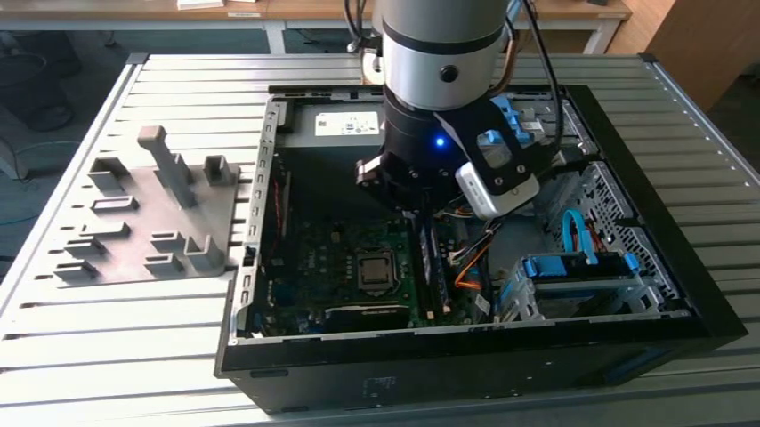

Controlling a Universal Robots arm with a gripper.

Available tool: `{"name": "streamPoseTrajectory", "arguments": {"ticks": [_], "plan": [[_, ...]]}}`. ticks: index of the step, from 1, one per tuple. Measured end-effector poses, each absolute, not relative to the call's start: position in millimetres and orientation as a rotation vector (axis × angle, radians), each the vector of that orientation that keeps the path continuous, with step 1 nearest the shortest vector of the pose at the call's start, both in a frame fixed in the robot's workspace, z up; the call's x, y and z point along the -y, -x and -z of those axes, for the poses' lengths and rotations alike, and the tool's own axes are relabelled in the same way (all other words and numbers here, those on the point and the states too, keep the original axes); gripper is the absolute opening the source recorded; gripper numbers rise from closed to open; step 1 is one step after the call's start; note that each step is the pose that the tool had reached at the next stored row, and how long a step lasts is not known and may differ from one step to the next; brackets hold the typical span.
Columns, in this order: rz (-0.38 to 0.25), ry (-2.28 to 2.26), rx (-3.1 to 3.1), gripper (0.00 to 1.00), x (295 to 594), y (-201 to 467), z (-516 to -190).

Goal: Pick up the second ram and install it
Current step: 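Insert the second ram into the second slot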

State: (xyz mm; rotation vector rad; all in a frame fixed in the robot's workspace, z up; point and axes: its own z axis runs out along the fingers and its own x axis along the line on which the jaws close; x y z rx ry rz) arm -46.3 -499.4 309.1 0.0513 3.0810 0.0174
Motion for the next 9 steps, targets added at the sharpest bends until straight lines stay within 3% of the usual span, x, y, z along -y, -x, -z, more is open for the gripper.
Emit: {"name": "streamPoseTrajectory", "arguments": {"ticks": [6,9], "plan": [[-0.085,-0.053,-3.081,0.14,499.4,46.3,-309.3],[-0.089,-0.054,-3.081,0.14,499.3,46.2,-309.3]]}}
